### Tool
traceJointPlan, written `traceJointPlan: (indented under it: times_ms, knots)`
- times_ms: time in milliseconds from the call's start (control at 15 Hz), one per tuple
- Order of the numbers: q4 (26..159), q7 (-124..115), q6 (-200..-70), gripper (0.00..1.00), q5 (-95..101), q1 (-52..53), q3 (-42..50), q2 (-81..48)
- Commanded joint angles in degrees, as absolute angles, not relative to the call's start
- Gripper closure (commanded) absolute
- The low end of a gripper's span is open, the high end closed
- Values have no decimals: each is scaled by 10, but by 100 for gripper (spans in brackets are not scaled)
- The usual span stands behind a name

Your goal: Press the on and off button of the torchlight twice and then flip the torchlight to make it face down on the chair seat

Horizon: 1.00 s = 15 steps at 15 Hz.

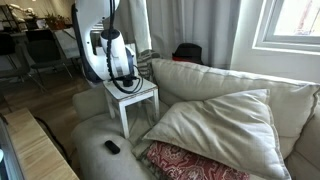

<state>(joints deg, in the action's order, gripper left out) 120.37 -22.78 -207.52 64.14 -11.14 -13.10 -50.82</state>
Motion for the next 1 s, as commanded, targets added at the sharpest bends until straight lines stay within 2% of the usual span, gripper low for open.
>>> traceJointPlan:
  times_ms: [0, 333, 933]
  knots:
    - [1253, -310, -1988, 0, 750, -170, -163, -452]
    - [1315, -396, -1933, 0, 846, -232, -205, -399]
    - [1417, -470, -1922, 0, 861, -288, -265, -303]
